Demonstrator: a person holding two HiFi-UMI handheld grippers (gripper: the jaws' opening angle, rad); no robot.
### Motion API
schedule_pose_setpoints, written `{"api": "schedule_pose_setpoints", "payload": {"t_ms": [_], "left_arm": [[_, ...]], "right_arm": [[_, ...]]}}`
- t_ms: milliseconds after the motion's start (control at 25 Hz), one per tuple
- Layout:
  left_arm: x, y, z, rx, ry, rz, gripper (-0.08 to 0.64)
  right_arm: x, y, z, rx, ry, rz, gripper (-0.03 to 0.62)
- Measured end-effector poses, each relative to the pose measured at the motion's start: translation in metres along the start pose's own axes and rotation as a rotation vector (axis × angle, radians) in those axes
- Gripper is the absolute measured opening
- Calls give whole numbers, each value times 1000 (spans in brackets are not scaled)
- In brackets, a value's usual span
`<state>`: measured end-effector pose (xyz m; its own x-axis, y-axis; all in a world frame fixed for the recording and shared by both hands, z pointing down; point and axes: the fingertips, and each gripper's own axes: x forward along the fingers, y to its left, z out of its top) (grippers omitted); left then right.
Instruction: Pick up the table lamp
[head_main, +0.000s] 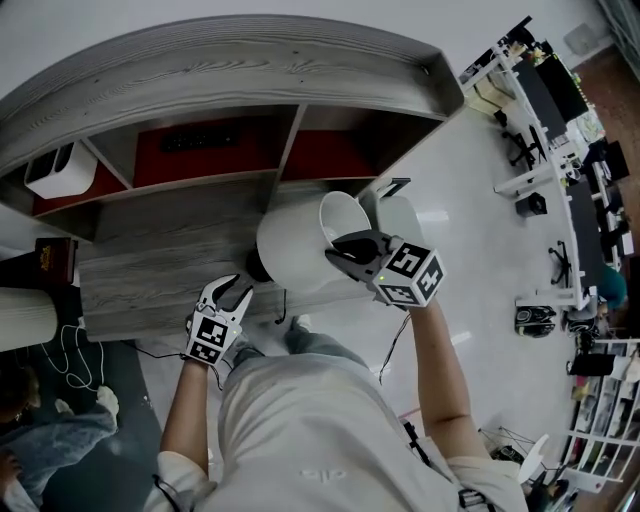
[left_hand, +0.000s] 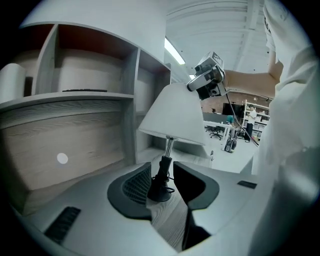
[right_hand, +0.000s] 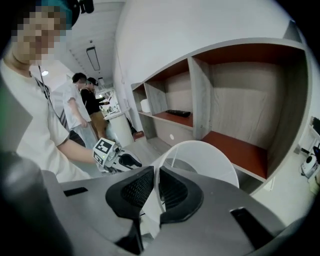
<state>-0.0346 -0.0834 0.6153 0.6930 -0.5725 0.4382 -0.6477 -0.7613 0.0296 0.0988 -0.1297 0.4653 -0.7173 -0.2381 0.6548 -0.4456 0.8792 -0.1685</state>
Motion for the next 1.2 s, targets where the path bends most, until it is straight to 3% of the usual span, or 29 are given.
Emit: {"api": "schedule_pose_setpoints", "payload": {"t_ms": [320, 560, 800, 1000, 1200], "left_arm": [[38, -12, -14, 19, 67, -33, 169], [78, -16, -20, 98, 146, -73, 222], [129, -25, -26, 177, 204, -150, 264], [171, -36, -34, 286, 259, -218, 291], [204, -46, -44, 278, 287, -294, 293]], "right_arm": [[-30, -27, -32, 90, -99, 36, 61], [-47, -43, -54, 127, -162, 76, 60], [-57, -54, -71, 120, -188, 103, 60], [-61, -64, -77, 126, -206, 129, 60], [-66, -77, -90, 139, -221, 134, 61]]}}
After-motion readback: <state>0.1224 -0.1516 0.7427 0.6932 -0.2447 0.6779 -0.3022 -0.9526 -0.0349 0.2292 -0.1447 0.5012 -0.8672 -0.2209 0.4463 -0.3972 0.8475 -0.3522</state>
